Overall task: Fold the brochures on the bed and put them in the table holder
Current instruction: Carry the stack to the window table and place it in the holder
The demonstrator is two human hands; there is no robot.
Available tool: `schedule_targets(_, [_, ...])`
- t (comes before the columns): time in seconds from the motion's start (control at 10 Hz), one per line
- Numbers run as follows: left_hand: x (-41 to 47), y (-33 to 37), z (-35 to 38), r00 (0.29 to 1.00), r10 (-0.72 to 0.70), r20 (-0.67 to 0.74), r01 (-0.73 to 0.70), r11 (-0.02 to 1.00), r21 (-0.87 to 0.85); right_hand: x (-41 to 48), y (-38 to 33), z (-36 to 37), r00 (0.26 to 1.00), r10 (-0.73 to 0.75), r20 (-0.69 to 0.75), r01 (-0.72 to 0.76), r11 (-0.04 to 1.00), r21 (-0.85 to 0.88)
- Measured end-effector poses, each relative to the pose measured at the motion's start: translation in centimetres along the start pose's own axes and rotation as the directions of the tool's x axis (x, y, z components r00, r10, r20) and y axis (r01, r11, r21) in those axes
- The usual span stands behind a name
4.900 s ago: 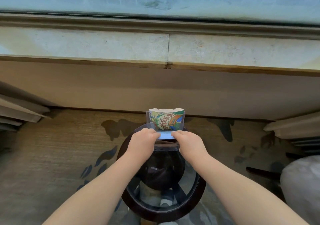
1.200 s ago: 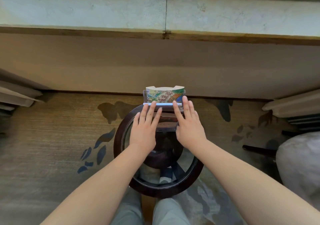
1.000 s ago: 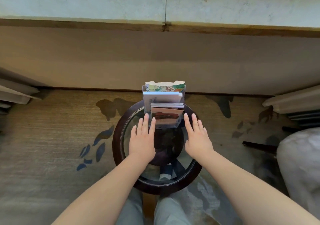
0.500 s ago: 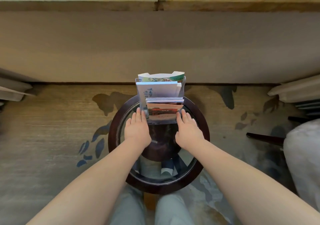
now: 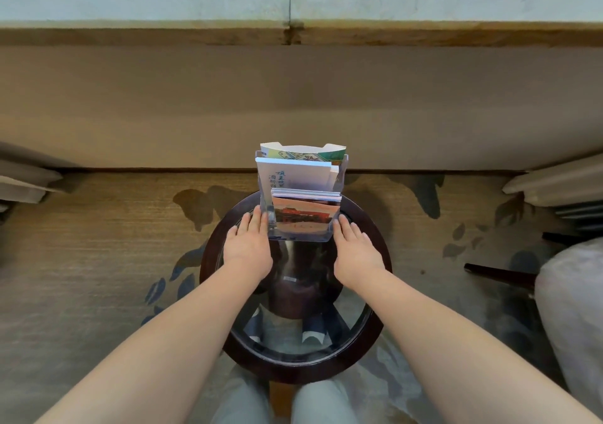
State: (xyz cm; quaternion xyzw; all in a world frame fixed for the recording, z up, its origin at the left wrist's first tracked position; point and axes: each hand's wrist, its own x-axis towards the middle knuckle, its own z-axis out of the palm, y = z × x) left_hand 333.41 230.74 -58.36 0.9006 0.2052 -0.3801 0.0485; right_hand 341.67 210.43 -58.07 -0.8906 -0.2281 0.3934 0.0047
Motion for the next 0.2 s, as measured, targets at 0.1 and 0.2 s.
schedule_targets(0.1, [-2.1,-0.3,-0.2,1.0,0.007,0.023,-0.008,1.0,0.011,-1.4,-0.5,-0.5,1.0,0.0,-0.003,0.0,0.999,0.04])
schedule_targets(0.2, [-3.5,-0.6,-2.1,1.0,-0.004,0.024,0.004,1.0,-0.008,-2.5,-0.8,-2.7,0.999,0.001,-0.034,0.001,0.998,0.065])
